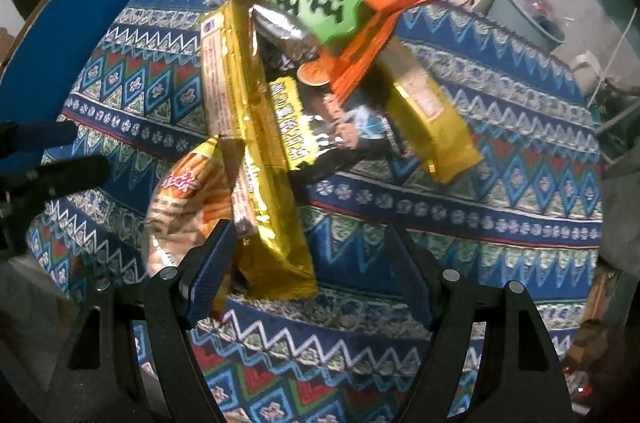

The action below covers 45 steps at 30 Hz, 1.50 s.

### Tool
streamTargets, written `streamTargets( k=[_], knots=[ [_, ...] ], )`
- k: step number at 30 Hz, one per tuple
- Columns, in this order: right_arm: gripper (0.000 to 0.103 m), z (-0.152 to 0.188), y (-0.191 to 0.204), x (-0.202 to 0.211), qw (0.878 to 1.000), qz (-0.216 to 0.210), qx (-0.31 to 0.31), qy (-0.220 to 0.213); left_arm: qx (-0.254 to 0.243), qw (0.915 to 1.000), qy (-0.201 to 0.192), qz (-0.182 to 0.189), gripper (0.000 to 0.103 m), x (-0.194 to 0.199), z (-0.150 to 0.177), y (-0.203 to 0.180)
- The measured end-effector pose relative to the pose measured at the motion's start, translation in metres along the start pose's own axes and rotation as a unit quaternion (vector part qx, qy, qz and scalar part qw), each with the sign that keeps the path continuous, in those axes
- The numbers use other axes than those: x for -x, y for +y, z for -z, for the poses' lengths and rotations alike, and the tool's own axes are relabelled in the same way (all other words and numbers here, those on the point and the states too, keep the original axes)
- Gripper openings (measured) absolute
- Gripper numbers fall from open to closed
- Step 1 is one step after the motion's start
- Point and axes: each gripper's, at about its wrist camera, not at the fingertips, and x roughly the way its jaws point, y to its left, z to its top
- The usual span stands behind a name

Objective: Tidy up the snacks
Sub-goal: 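Move both tools to the snack pile and grasp the striped chip bag with the left tool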

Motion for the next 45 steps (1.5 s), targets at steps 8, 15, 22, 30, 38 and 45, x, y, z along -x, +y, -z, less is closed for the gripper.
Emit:
streamTargets(
  k=[8, 15, 22, 30, 38, 45],
  knots=[
    [0.076, -0.015, 0.017, -0.026, 1.000, -0.024, 0.010, 0.006, 0.005, 0.9998, 0.020, -0.002, 0.075, -0.009, -0.003, 0.002],
    [0.044, -0.008, 0.009, -0.033, 0.999, -0.023, 0.016, 0.030, 0.020, 0.9994, 0.029, -0.002, 0.076, -0.017, -0.006, -0.002],
    [0.044, 0.022, -0.012, -0.019, 0.998, -0.018, -0.010, 0.051, 0.045, 0.9984, 0.034, 0.005, 0.082, -0.029, -0.012, -0.019],
    [0.048, 0.055, -0.045, -0.008, 0.997, -0.032, -0.048, 0.060, 0.030, 0.9983, 0.047, -0.014, 0.086, -0.057, -0.020, -0.054],
    [0.055, 0.045, -0.052, 0.000, 0.997, -0.051, -0.036, 0.036, -0.020, 0.9970, 0.070, -0.029, 0.080, -0.089, -0.017, -0.077],
    [0.056, 0.017, -0.034, -0.007, 0.998, -0.051, -0.017, 0.015, -0.037, 0.9976, 0.052, -0.028, 0.046, -0.088, -0.019, -0.073]
  ],
)
